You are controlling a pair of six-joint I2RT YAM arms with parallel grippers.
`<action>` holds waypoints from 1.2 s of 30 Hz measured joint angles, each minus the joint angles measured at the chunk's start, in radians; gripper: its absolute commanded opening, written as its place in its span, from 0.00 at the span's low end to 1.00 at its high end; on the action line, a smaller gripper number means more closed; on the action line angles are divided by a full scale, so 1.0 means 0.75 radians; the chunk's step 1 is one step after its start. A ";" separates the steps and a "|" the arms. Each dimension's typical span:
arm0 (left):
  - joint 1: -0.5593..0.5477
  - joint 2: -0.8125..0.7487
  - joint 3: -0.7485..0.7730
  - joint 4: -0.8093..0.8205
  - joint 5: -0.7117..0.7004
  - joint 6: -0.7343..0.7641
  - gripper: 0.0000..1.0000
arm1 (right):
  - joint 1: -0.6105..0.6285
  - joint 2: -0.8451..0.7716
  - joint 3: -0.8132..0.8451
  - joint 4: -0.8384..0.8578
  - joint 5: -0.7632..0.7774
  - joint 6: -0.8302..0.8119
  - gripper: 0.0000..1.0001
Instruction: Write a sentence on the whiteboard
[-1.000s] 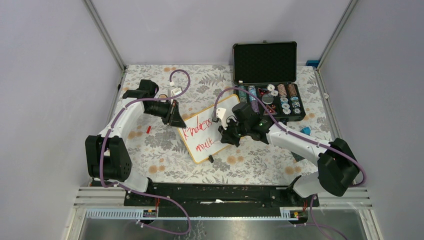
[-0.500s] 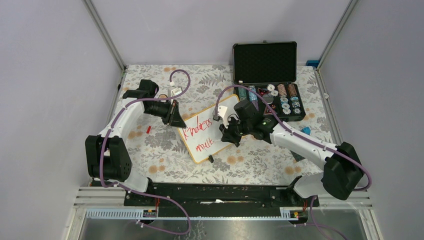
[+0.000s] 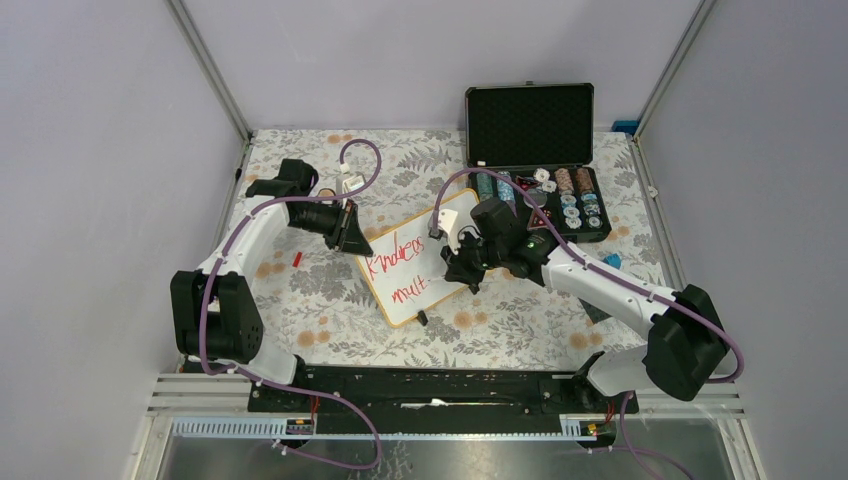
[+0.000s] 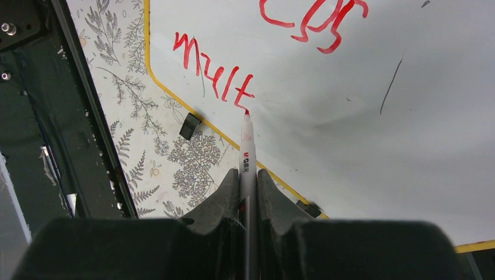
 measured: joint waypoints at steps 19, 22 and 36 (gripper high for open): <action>-0.006 0.000 0.003 0.000 -0.005 -0.002 0.00 | 0.000 0.067 0.008 0.061 0.003 0.002 0.00; -0.006 0.000 0.004 0.000 -0.006 -0.002 0.00 | 0.000 0.072 0.010 0.066 0.010 0.002 0.00; -0.007 0.001 0.006 0.001 -0.010 -0.003 0.00 | -0.047 0.064 0.010 0.053 0.011 0.003 0.00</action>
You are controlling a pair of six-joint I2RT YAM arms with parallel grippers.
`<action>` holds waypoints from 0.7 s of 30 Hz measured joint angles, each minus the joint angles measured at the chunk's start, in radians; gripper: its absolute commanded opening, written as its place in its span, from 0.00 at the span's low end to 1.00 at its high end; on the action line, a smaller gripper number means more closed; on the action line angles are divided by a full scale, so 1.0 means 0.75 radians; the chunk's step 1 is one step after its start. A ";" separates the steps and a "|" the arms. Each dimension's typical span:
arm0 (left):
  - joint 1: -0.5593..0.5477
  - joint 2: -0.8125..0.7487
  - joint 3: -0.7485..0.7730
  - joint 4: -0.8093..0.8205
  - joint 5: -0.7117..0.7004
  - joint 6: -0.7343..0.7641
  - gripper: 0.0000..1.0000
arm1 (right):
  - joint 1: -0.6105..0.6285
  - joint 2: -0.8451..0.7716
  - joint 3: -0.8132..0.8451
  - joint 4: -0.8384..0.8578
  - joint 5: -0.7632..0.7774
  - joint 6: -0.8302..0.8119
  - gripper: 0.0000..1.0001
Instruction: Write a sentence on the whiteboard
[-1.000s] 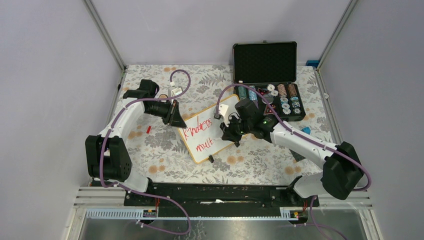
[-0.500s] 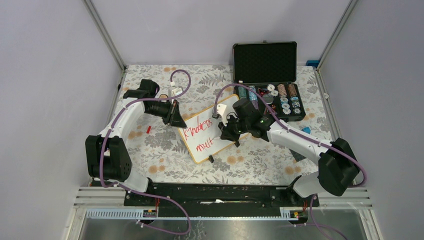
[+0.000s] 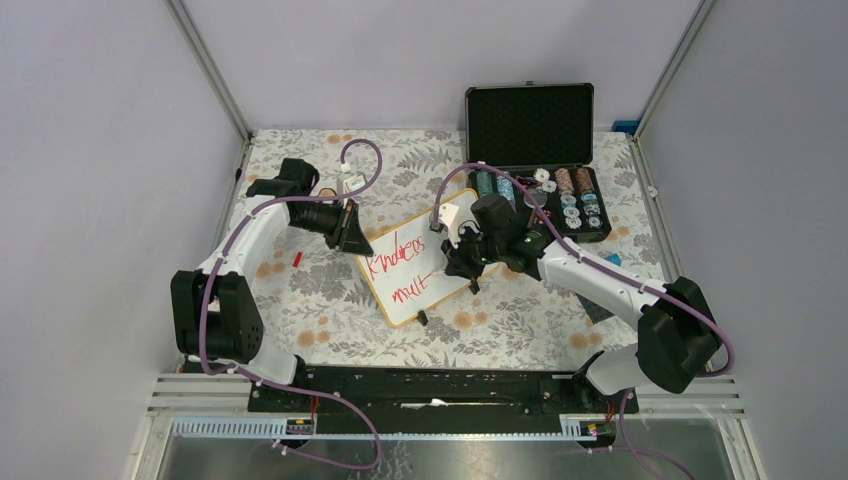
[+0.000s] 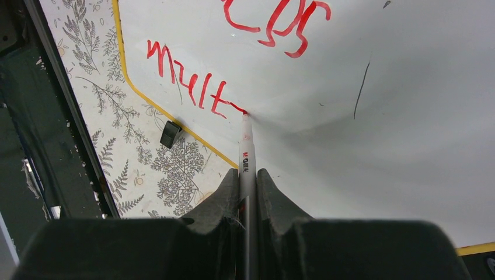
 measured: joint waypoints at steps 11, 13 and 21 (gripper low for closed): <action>-0.001 0.000 0.001 -0.001 -0.001 0.000 0.00 | -0.004 0.001 0.000 -0.001 -0.021 0.001 0.00; -0.001 0.000 0.001 -0.001 -0.002 0.000 0.00 | -0.004 0.001 0.000 0.000 -0.021 0.001 0.00; -0.001 0.001 0.001 -0.001 -0.002 0.000 0.00 | 0.001 0.001 -0.014 0.006 -0.034 -0.001 0.00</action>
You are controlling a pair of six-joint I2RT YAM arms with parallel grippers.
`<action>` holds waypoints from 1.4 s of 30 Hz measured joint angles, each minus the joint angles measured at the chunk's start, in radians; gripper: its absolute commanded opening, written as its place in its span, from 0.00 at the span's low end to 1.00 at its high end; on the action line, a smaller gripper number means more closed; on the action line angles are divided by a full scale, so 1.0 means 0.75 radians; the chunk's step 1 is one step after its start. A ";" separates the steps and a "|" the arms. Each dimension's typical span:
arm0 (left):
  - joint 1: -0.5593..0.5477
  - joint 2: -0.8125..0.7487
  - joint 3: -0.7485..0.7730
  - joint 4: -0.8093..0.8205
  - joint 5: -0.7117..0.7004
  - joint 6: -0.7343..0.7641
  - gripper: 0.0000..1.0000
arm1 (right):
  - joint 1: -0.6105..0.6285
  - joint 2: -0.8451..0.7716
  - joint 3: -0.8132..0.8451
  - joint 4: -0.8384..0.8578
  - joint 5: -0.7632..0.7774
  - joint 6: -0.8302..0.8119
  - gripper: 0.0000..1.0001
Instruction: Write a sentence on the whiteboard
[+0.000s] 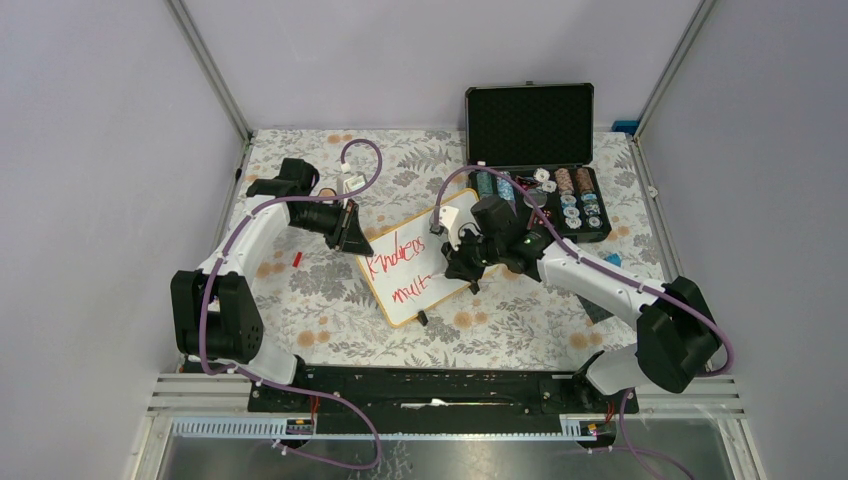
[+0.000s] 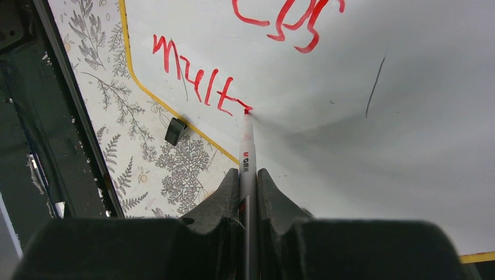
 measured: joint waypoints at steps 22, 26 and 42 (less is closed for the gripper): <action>0.000 0.000 0.000 0.000 0.001 -0.001 0.00 | 0.014 -0.001 -0.023 -0.020 0.016 -0.007 0.00; 0.000 0.000 0.000 0.000 0.000 -0.003 0.00 | 0.012 -0.006 -0.003 -0.034 0.020 -0.011 0.00; -0.003 0.000 0.000 0.001 0.000 -0.005 0.00 | 0.011 -0.020 0.074 -0.060 0.013 -0.011 0.00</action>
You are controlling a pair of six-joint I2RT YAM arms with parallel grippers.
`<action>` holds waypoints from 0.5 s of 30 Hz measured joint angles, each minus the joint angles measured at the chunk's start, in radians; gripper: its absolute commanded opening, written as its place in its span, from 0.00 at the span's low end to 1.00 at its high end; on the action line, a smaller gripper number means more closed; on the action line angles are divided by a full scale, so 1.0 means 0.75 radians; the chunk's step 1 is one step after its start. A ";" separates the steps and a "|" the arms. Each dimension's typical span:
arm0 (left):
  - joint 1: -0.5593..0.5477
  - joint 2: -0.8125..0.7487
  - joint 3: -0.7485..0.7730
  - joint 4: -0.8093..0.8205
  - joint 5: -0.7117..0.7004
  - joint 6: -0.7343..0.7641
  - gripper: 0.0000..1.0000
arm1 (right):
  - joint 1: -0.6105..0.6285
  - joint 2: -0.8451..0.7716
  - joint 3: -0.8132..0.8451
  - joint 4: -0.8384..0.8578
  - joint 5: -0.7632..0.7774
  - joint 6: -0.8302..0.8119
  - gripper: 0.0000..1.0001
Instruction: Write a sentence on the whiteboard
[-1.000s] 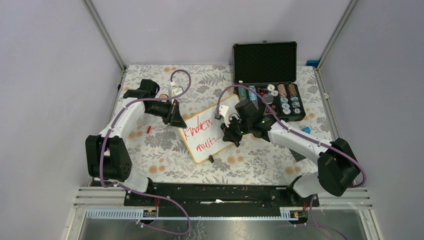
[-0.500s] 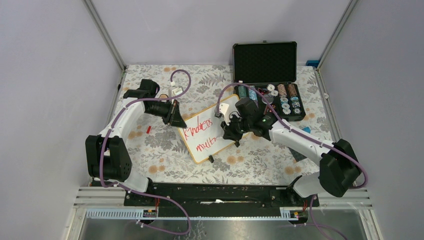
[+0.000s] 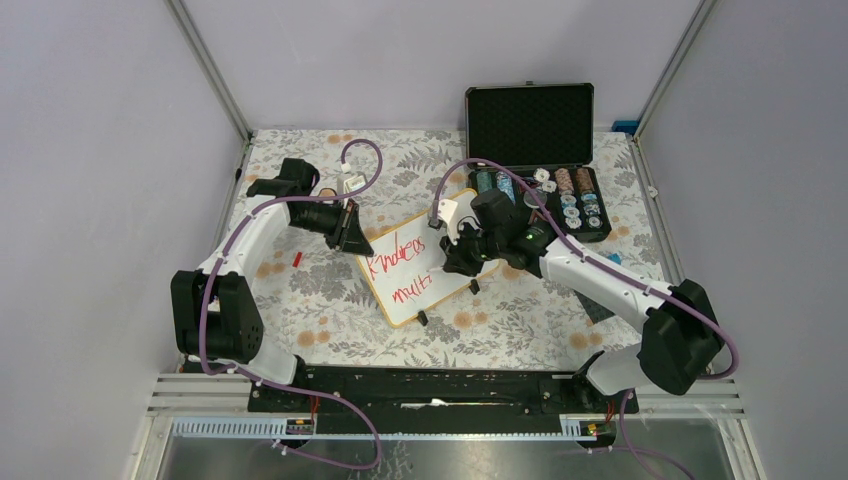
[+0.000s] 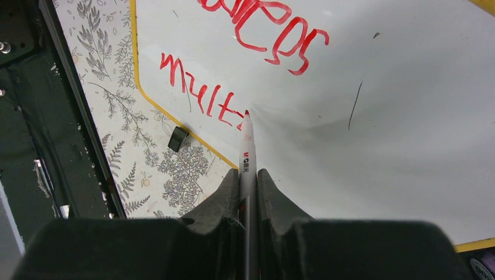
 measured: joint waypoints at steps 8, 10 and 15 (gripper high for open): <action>0.000 0.000 0.000 0.000 -0.001 0.000 0.00 | 0.000 0.048 0.000 0.004 0.002 0.000 0.00; 0.000 0.000 0.000 0.001 -0.002 0.000 0.00 | 0.000 0.049 0.001 0.005 0.002 0.000 0.00; -0.001 0.000 0.000 0.001 -0.002 0.000 0.00 | 0.000 0.049 0.000 0.005 0.001 0.000 0.00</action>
